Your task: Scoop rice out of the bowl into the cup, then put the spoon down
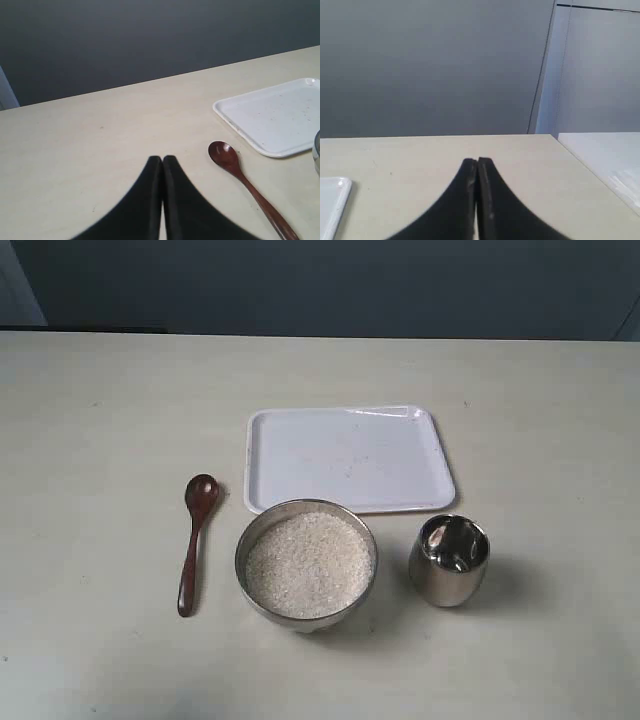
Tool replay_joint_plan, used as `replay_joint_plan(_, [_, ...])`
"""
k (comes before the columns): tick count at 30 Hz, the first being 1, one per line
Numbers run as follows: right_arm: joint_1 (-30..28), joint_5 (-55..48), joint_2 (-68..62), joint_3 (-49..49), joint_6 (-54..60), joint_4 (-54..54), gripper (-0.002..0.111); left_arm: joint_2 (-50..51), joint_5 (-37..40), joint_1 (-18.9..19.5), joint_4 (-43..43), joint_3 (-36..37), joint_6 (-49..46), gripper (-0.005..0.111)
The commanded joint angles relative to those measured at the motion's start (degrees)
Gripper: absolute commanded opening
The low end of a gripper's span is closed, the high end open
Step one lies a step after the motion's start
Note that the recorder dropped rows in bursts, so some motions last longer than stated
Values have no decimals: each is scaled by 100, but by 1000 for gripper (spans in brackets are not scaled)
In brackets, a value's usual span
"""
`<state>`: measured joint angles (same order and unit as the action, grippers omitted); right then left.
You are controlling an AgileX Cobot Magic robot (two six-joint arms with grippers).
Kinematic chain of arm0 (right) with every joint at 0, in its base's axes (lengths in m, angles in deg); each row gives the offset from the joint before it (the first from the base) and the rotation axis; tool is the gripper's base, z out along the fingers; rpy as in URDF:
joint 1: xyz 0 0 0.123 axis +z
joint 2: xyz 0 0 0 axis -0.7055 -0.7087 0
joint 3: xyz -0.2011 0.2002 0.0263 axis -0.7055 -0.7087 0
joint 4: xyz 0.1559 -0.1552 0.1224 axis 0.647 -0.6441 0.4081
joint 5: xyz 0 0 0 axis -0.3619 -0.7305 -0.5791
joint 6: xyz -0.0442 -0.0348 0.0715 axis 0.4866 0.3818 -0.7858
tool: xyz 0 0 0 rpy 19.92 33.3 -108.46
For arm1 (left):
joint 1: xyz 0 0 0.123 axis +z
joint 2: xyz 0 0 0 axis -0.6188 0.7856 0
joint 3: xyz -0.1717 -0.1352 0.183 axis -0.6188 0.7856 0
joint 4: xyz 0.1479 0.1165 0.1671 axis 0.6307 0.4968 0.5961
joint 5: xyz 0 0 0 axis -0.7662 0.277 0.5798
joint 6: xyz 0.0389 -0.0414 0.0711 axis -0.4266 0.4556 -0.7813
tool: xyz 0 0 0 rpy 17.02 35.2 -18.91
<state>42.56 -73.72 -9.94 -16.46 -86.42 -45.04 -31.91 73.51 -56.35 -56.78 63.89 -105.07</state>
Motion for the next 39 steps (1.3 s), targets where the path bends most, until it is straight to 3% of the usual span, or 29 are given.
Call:
replay_joint_plan(1, [-34,25,21,-14,26,-1,0,-25,-60,-26,0,-14,31,1])
replay_joint_plan(11, [-34,363,21,-14,-17,105,0,-25,-60,-26,0,-14,31,1])
replay_joint_plan(15, [-34,1472,21,-14,-440,1044,0,-25,-60,-26,0,-14,31,1])
replay_joint_plan(20, [-34,2622,26,-14,-2082,2849,0,-25,-60,-26,0,-14,31,1])
replay_joint_plan(28, [-34,2712,26,-14,-2496,2854,0,-25,-60,-26,0,-14,31,1])
replay_joint_plan(33, [-34,2735,26,475,-3945,1250,0,-25,-60,-26,0,-14,31,1])
replay_joint_plan(37, [-34,2608,-106,1518,-4026,-494,0,-25,-60,-26,0,-14,31,1])
replay_joint_plan(39, [-34,1821,-362,2302,-4026,-1377,0,-25,-60,-26,0,-14,31,1])
